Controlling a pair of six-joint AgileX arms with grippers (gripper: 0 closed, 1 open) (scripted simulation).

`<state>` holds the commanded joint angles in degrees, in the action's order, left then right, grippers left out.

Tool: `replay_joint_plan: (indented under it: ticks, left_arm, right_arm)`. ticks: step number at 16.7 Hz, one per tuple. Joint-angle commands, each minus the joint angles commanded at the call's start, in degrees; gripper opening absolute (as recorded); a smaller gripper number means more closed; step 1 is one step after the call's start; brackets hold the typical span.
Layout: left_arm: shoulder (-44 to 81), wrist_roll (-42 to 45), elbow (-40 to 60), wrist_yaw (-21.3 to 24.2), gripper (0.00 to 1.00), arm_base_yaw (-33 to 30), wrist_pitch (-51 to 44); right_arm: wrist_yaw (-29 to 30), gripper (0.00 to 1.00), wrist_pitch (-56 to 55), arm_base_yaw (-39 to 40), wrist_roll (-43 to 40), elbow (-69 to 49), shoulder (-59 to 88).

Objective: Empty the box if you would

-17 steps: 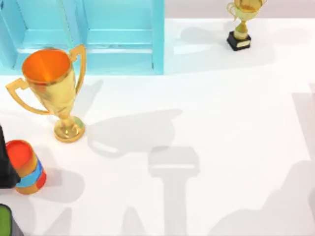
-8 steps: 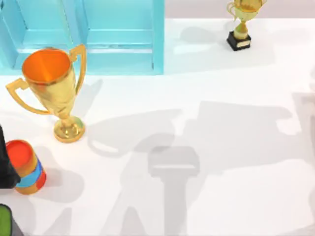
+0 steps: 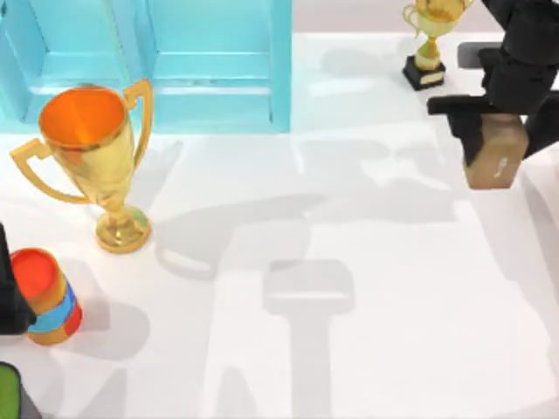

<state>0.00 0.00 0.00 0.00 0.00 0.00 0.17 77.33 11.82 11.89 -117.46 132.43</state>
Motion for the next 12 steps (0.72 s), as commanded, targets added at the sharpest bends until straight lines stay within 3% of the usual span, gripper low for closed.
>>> replay_joint_plan:
  ticks: [5, 12]
  left_arm:
    - [0.0, 0.0, 0.0, 0.0, 1.0, 0.0, 0.0]
    - [0.0, 0.0, 0.0, 0.0, 1.0, 0.0, 0.0]
  right_arm:
    - [0.1, 0.0, -1.4, 2.4, 4.2, -4.7, 3.7]
    - [0.1, 0.0, -5.2, 2.3, 4.3, -1.0, 4.0]
